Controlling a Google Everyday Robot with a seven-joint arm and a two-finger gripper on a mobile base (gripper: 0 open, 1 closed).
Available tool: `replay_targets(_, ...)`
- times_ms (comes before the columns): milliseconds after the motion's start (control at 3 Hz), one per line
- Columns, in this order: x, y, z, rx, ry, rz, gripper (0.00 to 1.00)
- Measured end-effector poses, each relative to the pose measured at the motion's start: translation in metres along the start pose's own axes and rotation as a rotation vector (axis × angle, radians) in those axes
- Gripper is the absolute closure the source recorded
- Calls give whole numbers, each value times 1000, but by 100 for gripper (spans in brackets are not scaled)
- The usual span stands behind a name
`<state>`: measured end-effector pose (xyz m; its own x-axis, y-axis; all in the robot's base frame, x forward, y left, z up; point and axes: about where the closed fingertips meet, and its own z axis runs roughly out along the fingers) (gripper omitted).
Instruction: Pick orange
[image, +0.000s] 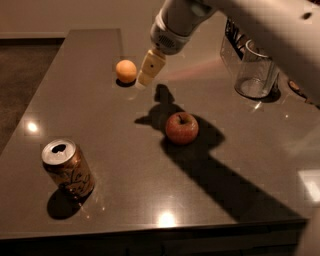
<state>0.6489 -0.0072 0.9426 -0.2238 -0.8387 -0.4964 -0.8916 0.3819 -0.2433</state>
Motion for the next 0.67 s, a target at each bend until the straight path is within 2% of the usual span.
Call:
replay_targets(333,-27,-30,35,49,-33,69,0)
replay_targets(667,-46,-39,68,47,-28,128,0)
